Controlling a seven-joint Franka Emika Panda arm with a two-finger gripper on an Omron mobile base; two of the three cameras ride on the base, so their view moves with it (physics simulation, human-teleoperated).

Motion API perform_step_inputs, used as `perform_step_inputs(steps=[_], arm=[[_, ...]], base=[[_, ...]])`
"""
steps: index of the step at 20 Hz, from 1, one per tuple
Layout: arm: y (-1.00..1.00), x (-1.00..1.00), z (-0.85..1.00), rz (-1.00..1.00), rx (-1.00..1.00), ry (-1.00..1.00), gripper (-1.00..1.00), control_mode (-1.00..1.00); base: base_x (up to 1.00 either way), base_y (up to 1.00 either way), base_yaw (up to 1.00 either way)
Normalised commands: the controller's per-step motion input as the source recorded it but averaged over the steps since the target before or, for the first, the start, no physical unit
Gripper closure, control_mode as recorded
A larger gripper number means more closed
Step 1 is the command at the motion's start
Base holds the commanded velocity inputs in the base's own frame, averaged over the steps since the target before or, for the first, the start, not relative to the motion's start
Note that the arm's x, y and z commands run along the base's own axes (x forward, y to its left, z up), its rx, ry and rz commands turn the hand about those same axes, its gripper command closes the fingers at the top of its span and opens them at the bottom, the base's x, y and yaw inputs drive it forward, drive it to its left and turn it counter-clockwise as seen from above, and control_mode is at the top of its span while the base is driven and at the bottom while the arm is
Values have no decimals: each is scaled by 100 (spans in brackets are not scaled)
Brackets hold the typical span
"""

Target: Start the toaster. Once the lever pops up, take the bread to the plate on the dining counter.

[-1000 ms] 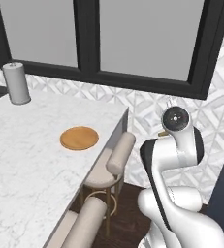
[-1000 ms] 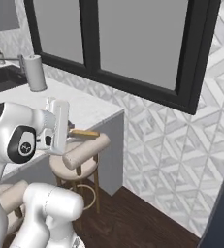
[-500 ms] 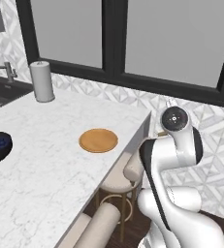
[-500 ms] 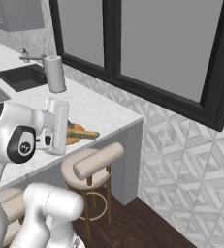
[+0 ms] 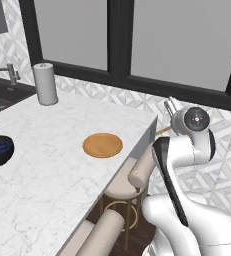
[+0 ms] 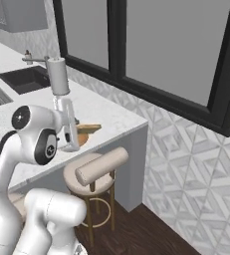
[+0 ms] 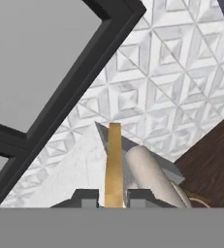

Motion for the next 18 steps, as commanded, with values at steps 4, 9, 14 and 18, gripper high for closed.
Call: perform_step_inputs(steps=[4, 9, 14, 18], arm=[[0, 49, 0, 43, 0, 0, 100, -100], [-1, 44, 0, 48, 2, 0, 100, -100], [0, 65, 0, 49, 3, 1, 100, -100], [5, 76, -1, 46, 2, 1, 100, -100]], base=[[0, 0, 0], [0, 0, 0], [0, 0, 0], [0, 0, 0]])
